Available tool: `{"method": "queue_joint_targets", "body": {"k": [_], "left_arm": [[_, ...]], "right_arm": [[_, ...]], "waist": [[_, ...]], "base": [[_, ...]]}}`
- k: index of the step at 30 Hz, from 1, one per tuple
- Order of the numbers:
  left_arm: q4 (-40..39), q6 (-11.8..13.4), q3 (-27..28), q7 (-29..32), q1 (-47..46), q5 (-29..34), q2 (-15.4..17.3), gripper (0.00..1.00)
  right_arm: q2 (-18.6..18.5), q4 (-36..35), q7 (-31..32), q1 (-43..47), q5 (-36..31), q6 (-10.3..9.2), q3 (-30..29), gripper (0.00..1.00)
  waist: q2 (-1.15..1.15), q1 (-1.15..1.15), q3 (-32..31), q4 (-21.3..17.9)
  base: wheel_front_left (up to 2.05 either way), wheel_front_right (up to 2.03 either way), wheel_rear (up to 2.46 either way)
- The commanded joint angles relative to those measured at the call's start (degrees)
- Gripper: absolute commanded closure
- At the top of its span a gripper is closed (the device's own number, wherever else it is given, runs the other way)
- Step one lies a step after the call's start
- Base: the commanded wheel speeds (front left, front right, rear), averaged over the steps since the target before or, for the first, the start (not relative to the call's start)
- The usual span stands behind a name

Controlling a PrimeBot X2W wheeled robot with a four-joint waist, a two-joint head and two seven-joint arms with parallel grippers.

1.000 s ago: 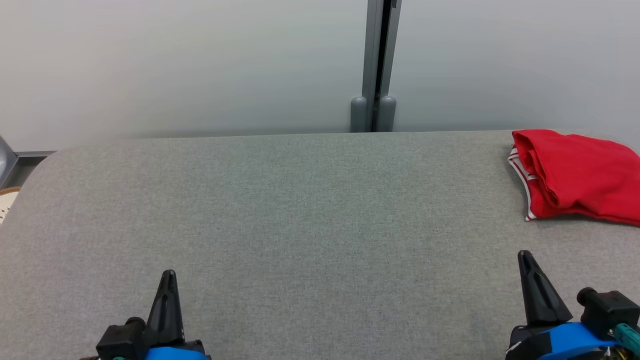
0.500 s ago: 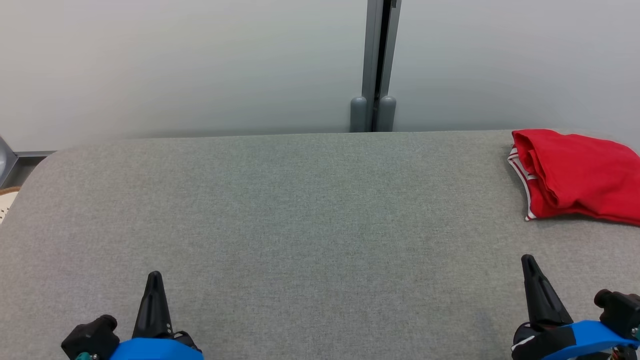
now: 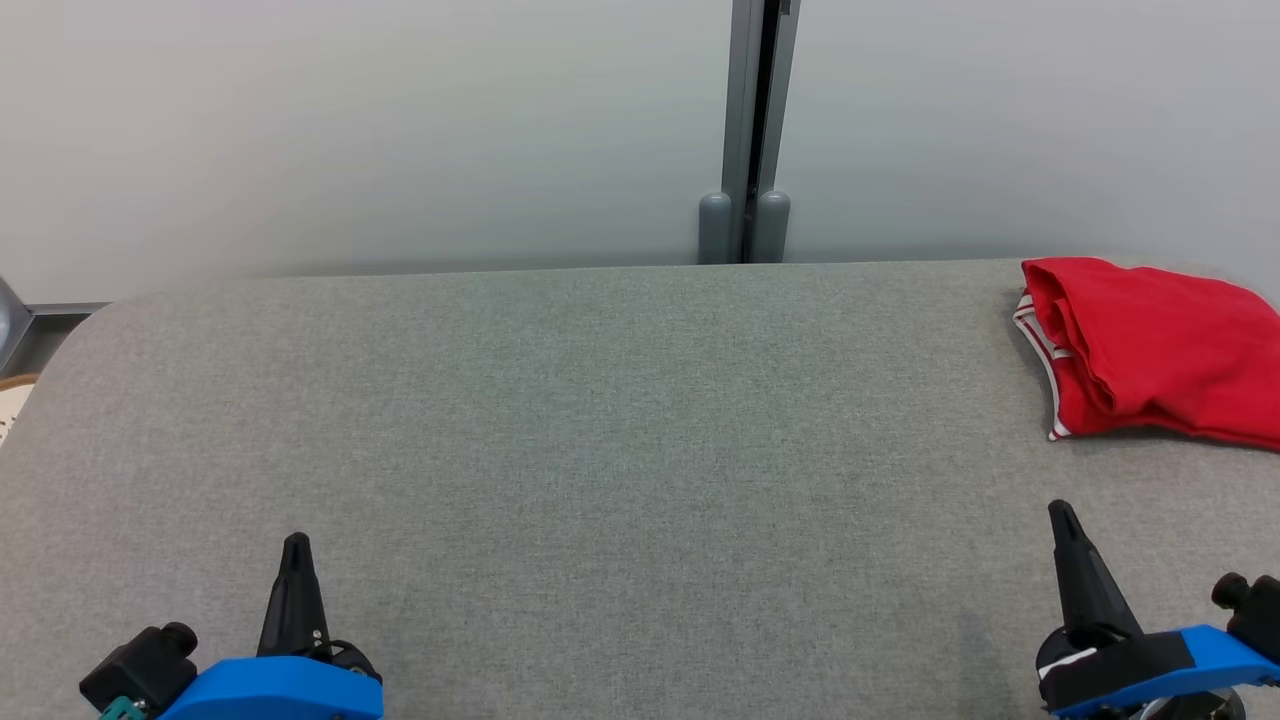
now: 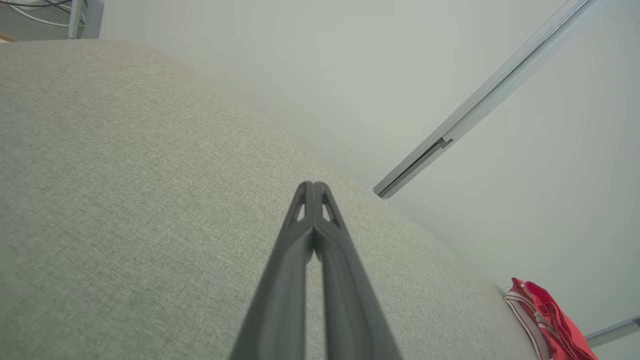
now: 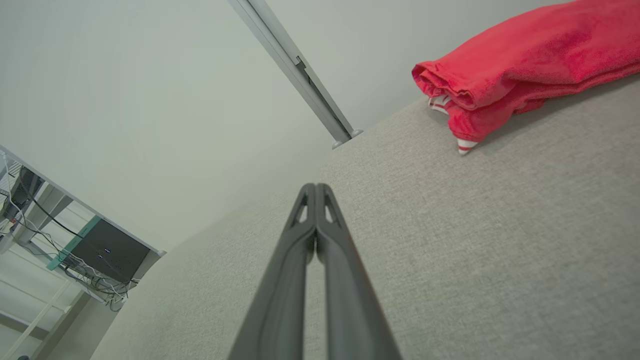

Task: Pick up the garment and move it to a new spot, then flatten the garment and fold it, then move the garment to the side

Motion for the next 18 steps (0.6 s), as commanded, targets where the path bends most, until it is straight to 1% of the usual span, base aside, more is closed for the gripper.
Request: {"method": "queue_joint_targets", "body": {"k": [1, 18], "left_arm": [[-0.55, -0.25, 0.44, 0.57, -1.85, -2.45, 0.03, 1.0], [-0.27, -1.36, 1.95, 3.93, -3.35, -15.35, 0.03, 1.0]], "right_arm": [[-0.19, -0.4, 0.28, -1.95, 2.53, 0.0, -0.26, 1.0], [-0.21, 1.29, 2.27, -3.4, 15.52, 0.0, -0.65, 1.0]], "waist": [[0.0, 0.0, 0.0, -0.01], [0.0, 0.0, 0.04, -0.12]], "base": [[0.0, 0.0, 0.0], [0.0, 0.0, 0.0]]}}
